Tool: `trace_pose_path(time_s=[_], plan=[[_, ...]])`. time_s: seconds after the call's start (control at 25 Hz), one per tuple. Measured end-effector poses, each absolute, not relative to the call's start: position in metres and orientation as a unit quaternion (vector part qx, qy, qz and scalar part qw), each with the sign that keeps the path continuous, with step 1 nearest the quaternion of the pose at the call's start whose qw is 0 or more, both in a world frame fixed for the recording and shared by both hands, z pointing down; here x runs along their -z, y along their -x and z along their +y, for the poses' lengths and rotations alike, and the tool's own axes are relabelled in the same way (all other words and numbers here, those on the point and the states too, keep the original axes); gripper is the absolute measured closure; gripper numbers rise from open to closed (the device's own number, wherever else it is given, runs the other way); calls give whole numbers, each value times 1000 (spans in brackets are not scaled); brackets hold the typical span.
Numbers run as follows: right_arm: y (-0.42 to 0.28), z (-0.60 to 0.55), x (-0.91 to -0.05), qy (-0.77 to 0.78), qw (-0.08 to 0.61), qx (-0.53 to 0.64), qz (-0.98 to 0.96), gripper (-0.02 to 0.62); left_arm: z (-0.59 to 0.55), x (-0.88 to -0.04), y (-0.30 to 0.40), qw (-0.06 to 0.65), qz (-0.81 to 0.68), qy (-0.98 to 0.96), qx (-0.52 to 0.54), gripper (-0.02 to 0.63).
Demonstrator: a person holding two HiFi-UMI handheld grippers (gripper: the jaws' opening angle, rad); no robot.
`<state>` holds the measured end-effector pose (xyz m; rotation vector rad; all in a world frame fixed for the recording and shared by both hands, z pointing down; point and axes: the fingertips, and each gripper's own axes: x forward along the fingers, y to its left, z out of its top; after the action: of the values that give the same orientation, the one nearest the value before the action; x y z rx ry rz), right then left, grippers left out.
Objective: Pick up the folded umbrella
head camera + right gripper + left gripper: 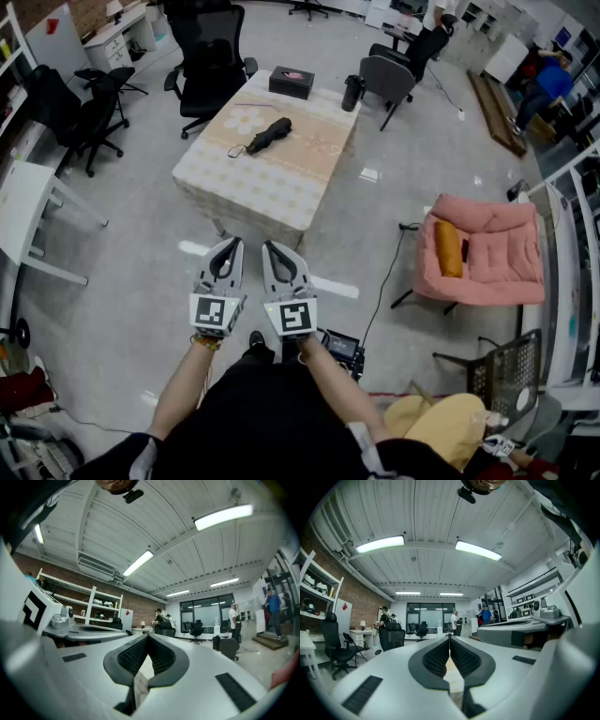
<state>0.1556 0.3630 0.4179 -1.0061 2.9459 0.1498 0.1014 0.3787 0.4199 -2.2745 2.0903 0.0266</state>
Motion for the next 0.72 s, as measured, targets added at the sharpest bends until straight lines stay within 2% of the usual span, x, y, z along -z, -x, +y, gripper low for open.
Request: trace_pose_path(time_s=[0.72], plan=[[-106, 342, -429, 350, 6, -58, 935, 578, 353, -433, -61, 17, 654, 757, -6, 589]])
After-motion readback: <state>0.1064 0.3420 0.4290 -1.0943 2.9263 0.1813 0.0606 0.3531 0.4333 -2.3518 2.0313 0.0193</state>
